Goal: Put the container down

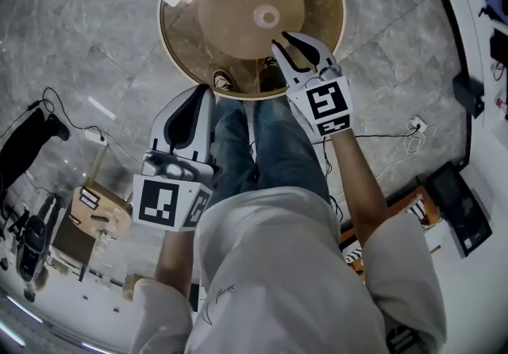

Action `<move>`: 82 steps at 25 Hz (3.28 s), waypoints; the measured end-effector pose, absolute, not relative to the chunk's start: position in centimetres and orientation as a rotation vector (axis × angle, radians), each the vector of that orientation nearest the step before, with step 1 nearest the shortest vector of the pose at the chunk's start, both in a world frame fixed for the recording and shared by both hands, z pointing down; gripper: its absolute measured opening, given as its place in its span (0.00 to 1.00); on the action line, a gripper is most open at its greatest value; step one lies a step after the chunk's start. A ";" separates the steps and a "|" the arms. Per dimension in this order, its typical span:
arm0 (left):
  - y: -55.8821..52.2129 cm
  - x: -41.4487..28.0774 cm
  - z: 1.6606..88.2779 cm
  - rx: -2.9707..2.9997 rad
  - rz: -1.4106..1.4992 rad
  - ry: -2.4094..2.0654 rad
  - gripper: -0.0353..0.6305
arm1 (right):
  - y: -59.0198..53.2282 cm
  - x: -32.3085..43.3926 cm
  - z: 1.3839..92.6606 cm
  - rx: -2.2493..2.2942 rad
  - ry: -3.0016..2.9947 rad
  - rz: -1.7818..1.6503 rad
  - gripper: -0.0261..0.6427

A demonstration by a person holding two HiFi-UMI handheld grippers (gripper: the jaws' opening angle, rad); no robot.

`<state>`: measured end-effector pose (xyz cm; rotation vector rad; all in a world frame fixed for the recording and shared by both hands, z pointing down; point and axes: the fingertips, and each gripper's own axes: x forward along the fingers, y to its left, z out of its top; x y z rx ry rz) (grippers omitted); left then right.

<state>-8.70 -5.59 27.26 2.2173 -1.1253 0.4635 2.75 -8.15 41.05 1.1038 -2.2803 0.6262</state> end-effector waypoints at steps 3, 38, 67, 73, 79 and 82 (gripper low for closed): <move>-5.4 -8.5 26.6 2.218 0.452 -1.125 0.08 | -8.0 3.2 40.0 1.117 -2.274 0.628 0.17; -2.9 -9.0 17.6 2.314 0.346 -1.075 0.08 | -4.5 4.5 26.3 1.216 -2.285 0.688 0.15; -2.4 -8.2 10.4 2.455 0.239 -1.003 0.08 | -2.1 2.6 14.8 1.251 -2.357 0.544 0.12; -2.5 -8.6 8.9 2.460 0.201 -0.970 0.08 | -2.1 2.3 12.4 1.307 -2.326 0.506 0.10; -3.3 -9.0 7.7 2.494 0.194 -0.979 0.08 | -2.3 2.7 10.3 1.357 -2.318 0.467 0.09; -3.6 -9.7 7.6 2.490 0.186 -0.995 0.08 | -2.3 2.6 9.4 1.382 -2.312 0.438 0.08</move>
